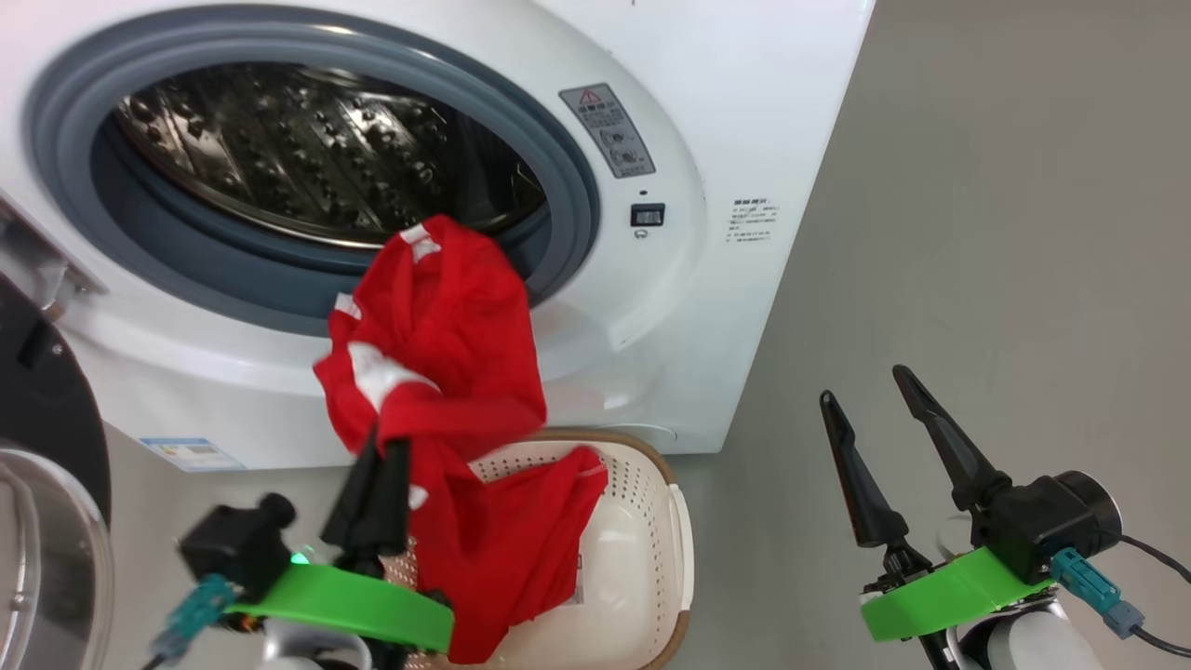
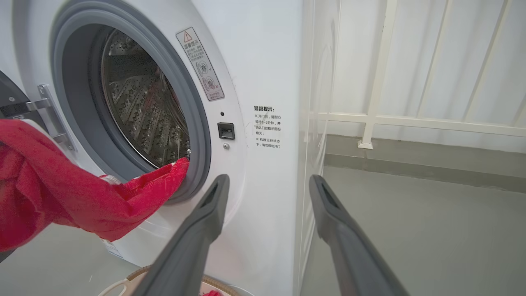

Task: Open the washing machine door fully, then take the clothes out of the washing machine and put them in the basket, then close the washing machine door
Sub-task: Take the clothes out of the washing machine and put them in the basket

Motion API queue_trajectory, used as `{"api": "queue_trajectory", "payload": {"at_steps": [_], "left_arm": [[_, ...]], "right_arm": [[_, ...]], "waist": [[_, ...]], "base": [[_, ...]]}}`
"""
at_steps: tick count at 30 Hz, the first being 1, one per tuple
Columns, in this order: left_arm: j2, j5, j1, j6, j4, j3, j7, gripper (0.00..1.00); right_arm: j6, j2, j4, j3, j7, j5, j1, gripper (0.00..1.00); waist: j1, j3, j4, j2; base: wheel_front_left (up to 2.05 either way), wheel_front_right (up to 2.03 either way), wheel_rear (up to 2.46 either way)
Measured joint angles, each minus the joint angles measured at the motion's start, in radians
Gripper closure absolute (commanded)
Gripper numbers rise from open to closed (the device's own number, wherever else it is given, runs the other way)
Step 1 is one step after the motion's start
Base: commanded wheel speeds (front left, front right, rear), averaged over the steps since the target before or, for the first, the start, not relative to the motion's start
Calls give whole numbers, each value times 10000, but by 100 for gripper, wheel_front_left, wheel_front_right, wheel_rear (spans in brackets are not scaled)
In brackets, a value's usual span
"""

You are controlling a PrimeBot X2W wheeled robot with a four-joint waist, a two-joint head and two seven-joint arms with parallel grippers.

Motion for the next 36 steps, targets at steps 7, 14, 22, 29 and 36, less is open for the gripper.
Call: {"api": "queue_trajectory", "payload": {"at_steps": [7, 14, 22, 29, 36], "left_arm": [[-27, -330, -447, -115, 2194, -637, 134, 100], [-79, -920, -1781, -290, 4782, -1256, 192, 100], [-109, -1941, -3124, -383, 7369, -1918, -211, 100], [-150, -2648, -4105, -460, 9177, -2464, -428, 100], [-165, -3327, -4867, -548, 10376, -2826, -556, 100]], "right_arm": [[0, 4, -173, -12, 0, 58, -90, 0], [0, 2, -303, -48, 0, 52, -358, 0], [0, 2, -441, -88, 0, 13, -631, 0], [0, -2, -573, -176, 0, -58, -952, 0], [0, -4, -583, -102, 0, -138, -1213, 0]], "waist": [[0, 442, -158, 0], [0, 1017, -350, 0], [0, 1747, -587, 0], [0, 2447, -740, 0], [0, 3066, -877, 0]], "base": [[0, 0, 0], [0, 0, 0], [0, 0, 0], [0, 0, 0], [0, 0, 0]]}}
